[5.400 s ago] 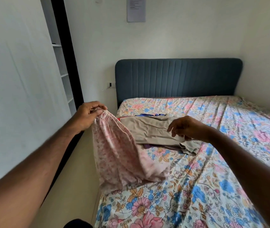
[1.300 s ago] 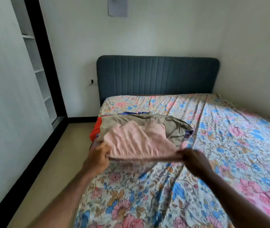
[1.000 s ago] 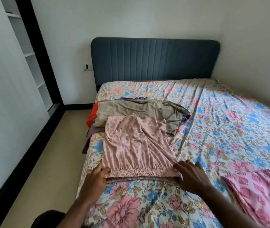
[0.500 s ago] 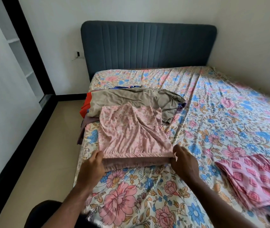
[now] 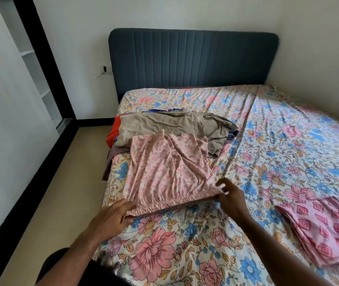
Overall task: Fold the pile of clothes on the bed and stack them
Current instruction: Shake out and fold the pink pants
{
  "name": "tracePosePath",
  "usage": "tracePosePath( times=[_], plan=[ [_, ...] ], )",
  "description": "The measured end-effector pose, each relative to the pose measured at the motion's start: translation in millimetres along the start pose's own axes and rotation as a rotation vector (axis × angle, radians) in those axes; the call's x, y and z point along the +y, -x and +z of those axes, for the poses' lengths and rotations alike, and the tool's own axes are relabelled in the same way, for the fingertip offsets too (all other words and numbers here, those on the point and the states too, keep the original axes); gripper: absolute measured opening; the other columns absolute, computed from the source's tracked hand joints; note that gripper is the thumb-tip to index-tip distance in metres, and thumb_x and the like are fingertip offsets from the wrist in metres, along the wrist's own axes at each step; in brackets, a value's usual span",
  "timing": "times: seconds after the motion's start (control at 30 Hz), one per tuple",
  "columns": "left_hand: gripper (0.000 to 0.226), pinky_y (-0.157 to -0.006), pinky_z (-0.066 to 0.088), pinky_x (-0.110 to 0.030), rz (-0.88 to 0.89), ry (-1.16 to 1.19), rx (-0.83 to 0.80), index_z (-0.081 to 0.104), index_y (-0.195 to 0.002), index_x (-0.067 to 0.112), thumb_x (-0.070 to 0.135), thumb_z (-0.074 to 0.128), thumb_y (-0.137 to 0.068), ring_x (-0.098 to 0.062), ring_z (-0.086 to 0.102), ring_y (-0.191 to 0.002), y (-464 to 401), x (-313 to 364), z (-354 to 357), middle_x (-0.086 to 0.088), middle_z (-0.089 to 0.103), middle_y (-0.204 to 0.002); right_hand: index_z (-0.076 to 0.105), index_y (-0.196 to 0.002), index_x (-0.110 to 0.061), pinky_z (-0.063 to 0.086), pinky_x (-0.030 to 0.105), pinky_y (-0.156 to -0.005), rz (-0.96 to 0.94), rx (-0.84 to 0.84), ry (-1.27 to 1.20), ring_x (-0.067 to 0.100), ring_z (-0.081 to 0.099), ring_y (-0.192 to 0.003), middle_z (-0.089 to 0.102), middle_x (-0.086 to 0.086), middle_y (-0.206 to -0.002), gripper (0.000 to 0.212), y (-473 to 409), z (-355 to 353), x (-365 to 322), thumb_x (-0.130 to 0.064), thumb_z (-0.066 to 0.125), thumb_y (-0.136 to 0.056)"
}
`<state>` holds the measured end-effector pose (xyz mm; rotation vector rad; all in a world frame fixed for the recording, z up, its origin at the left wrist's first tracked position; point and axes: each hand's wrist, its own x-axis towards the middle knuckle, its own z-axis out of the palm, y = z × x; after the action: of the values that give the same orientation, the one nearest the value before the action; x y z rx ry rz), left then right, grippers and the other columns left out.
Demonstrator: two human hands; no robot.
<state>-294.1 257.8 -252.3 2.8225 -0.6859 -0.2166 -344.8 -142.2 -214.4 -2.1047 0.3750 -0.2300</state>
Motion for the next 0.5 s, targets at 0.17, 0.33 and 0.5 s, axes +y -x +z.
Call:
tracePosePath(
  times=[0.17, 0.33, 0.5],
  plan=[
    [0.022, -0.061, 0.055, -0.042, 0.018, 0.385, 0.229, 0.066, -0.085, 0.015, 0.023, 0.054, -0.103, -0.013, 0.050, -0.056, -37.2, 15.1, -86.2, 0.002, 0.058, -0.068, 0.045, -0.131, -0.020, 0.061, 0.048, -0.080, 0.243, 0.085, -0.918, 0.037, 0.067, -0.096, 0.058, 0.024, -0.112, 0.039, -30.5, -13.9, -84.3, 0.006, 0.039, -0.102],
    [0.038, -0.048, 0.028, -0.026, 0.173, 0.562, 0.584, 0.060, -0.059, 0.016, 0.040, 0.066, -0.088, -0.006, 0.036, -0.049, -57.8, 33.3, -222.3, 0.007, 0.043, -0.052, 0.050, -0.121, -0.021, 0.056, 0.033, -0.049, -0.178, 0.341, -0.283, 0.025, 0.069, -0.074, 0.064, 0.015, -0.115, 0.039, -91.0, -63.2, -159.6, 0.004, 0.060, -0.094],
    [0.060, -0.050, 0.022, -0.028, 0.193, 0.542, 0.580, 0.050, -0.056, -0.004, 0.046, 0.082, -0.068, -0.016, 0.031, -0.052, -59.8, 28.4, -319.0, -0.005, 0.037, -0.053, 0.062, -0.094, -0.027, 0.043, 0.012, -0.041, -0.545, -0.033, 0.670, 0.007, 0.064, -0.059, 0.070, 0.001, -0.106, 0.031, -133.3, -142.0, -247.7, -0.004, 0.080, -0.081]
  ],
)
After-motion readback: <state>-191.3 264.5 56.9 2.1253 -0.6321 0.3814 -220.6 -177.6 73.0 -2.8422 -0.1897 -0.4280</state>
